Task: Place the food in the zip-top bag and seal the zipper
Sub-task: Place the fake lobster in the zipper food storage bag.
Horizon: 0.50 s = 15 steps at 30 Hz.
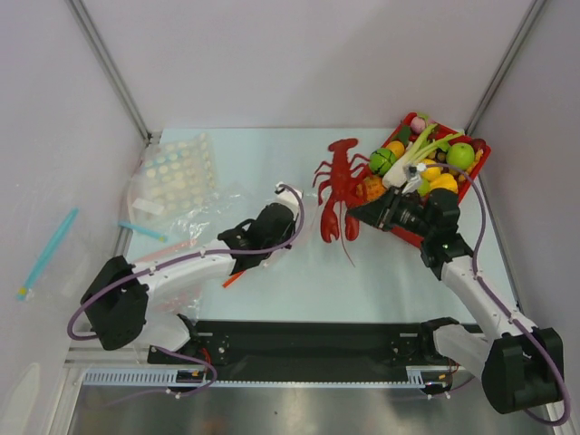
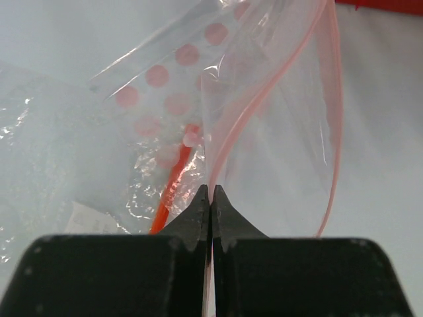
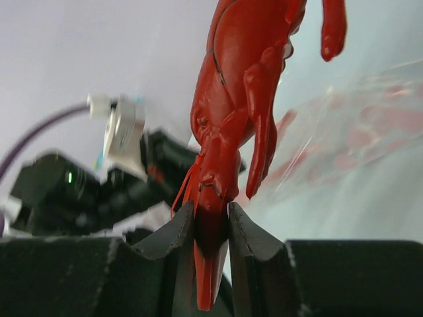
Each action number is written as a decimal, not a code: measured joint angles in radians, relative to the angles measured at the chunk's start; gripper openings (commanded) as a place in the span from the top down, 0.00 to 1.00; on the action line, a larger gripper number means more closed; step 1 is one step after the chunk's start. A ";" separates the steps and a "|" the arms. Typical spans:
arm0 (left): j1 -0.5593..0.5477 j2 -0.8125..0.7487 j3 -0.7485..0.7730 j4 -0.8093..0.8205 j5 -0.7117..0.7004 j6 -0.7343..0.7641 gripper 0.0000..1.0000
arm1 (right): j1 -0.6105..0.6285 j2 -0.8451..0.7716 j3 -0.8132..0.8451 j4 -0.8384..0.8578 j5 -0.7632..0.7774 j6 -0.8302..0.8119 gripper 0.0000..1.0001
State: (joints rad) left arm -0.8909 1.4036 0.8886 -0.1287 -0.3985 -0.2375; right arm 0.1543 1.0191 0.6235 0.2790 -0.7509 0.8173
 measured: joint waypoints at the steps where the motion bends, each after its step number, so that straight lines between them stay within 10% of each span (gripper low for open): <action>1: 0.012 -0.011 -0.008 0.003 -0.002 -0.001 1.00 | 0.036 0.000 0.003 -0.012 -0.016 -0.028 1.00; 15: 0.087 -0.122 -0.069 0.011 -0.095 -0.024 1.00 | 0.188 0.060 0.071 -0.161 -0.121 -0.210 1.00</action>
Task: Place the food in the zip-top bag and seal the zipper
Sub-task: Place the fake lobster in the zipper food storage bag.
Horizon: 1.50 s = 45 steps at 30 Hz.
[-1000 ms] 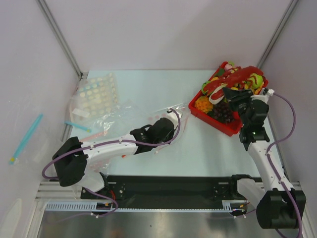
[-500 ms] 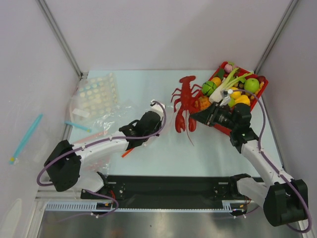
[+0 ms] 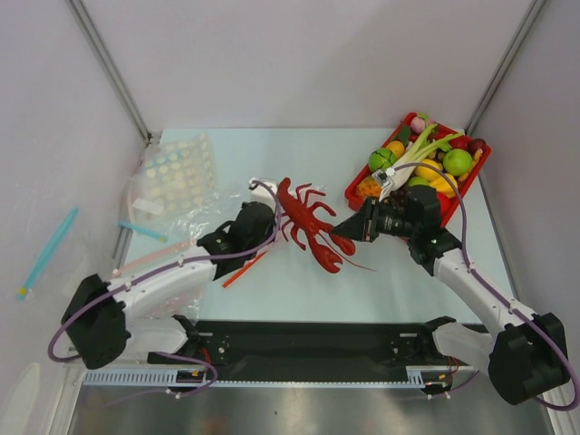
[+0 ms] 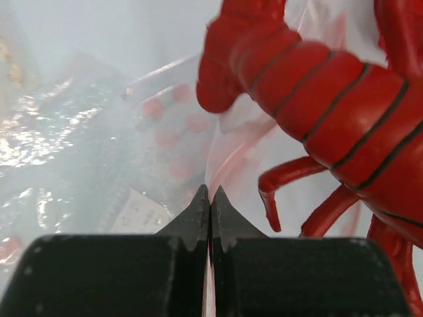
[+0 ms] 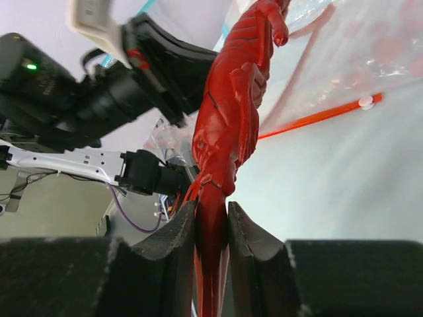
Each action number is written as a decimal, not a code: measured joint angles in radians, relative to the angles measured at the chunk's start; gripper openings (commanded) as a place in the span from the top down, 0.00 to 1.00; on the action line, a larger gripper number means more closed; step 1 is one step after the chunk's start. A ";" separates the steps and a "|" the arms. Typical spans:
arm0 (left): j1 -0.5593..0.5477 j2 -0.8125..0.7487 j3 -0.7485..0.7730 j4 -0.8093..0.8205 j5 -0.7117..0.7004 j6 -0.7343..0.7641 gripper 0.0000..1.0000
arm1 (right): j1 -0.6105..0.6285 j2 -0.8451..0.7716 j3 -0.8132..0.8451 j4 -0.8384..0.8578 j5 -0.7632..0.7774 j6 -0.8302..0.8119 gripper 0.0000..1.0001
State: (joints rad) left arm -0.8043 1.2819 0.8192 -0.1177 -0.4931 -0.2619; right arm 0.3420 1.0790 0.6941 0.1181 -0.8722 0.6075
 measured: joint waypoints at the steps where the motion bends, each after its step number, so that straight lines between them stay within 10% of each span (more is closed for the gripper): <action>1: 0.000 -0.037 -0.011 -0.001 -0.025 0.000 1.00 | 0.002 0.000 0.000 -0.001 0.000 -0.003 1.00; 8: -0.004 -0.256 -0.083 0.054 -0.158 0.027 1.00 | 0.003 -0.012 0.000 0.016 -0.027 -0.003 1.00; 24: 0.029 -0.020 -0.071 0.077 -0.129 0.021 1.00 | -0.008 -0.112 0.000 0.024 -0.077 0.011 1.00; 45: 0.095 -0.077 -0.106 0.152 0.061 -0.024 1.00 | 0.060 0.055 0.024 -0.069 -0.117 0.006 1.00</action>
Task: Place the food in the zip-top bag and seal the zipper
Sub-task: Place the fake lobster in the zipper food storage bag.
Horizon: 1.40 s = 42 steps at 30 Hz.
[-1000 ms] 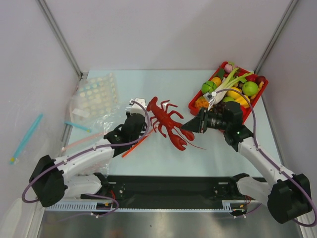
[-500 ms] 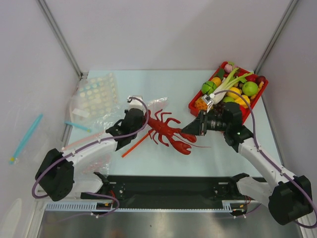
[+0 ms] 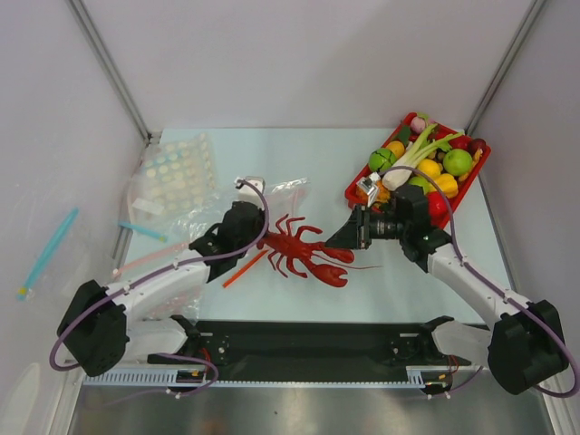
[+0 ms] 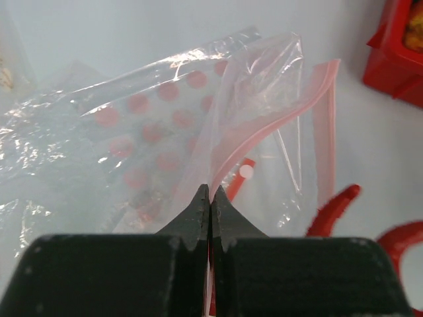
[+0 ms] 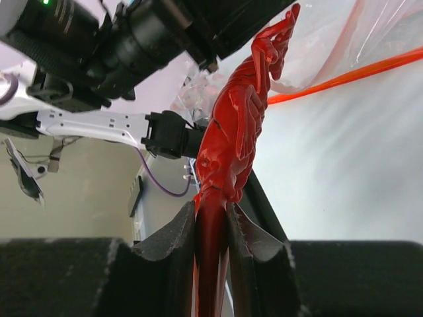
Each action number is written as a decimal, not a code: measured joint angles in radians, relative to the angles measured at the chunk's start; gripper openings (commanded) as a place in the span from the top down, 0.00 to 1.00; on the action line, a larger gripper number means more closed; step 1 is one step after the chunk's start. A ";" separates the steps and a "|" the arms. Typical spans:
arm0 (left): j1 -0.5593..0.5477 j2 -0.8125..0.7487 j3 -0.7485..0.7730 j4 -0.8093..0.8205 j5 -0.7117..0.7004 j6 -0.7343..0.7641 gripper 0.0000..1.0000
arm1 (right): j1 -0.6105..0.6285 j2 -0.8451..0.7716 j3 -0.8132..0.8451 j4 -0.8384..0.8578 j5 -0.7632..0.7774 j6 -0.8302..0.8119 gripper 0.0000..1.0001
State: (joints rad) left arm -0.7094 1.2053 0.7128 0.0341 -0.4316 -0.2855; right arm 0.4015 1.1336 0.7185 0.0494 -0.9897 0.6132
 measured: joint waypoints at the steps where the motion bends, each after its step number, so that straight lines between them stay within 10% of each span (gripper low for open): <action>1: -0.008 -0.003 -0.004 0.010 0.009 0.002 1.00 | -0.002 0.005 0.000 0.005 0.002 0.011 1.00; 21: -0.237 0.079 -0.007 0.109 -0.063 0.079 1.00 | -0.230 0.079 -0.178 0.384 -0.019 0.406 1.00; 42: -0.335 0.108 0.017 0.114 -0.069 0.055 1.00 | -0.247 -0.078 -0.243 0.238 0.297 0.441 1.00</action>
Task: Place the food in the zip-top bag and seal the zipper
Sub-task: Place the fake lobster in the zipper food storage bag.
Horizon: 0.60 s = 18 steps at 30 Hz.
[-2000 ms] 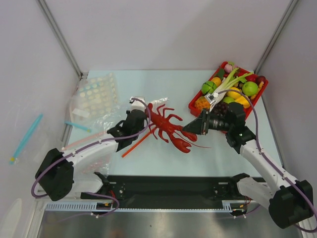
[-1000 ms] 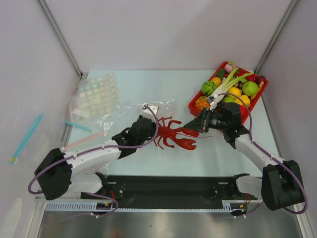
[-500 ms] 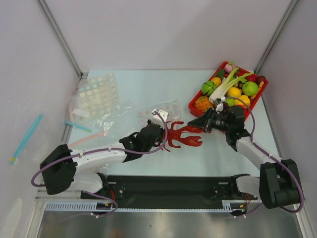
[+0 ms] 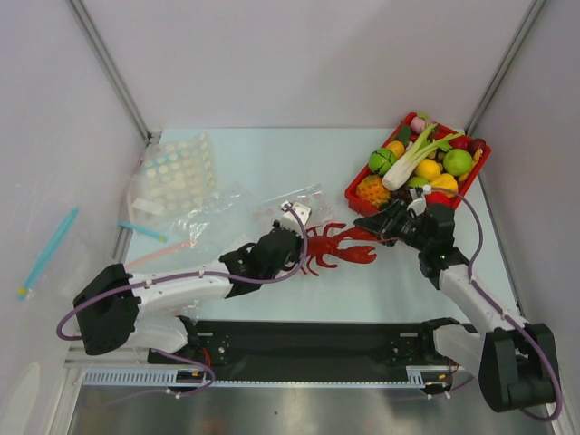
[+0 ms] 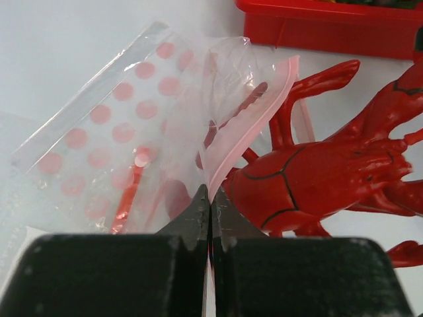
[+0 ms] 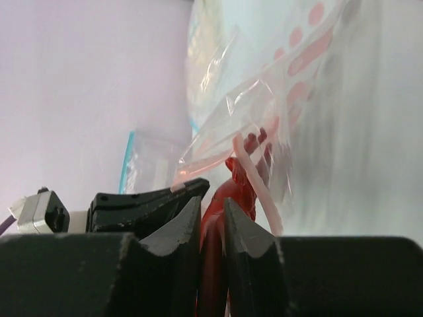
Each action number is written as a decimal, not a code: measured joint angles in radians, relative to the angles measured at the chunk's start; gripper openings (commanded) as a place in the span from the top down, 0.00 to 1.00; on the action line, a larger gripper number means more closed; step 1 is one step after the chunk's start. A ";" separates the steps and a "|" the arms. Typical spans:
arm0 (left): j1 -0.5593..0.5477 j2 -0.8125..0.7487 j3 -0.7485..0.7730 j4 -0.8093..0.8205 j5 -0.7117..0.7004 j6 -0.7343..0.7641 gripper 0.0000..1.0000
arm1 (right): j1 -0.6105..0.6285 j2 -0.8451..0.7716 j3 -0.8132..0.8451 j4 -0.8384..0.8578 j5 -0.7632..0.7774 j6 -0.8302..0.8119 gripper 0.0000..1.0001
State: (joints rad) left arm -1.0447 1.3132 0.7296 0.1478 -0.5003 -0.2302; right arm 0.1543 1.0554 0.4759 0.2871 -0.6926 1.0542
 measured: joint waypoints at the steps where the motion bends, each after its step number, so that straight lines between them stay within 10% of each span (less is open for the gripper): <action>1: 0.000 0.000 0.000 0.000 0.009 -0.006 1.00 | 0.008 -0.039 -0.003 -0.029 0.047 0.002 1.00; 8: 0.000 -0.006 0.003 0.000 0.096 -0.036 1.00 | 0.084 -0.290 -0.005 -0.129 0.325 -0.005 1.00; 18: -0.039 -0.012 0.016 0.002 0.167 -0.044 1.00 | 0.187 -0.171 -0.004 -0.196 0.486 0.037 1.00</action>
State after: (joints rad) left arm -1.0840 1.3014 0.7456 0.1497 -0.3336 -0.2741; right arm 0.3412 0.8848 0.4721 0.0910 -0.2066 1.0908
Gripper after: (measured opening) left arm 0.011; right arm 0.219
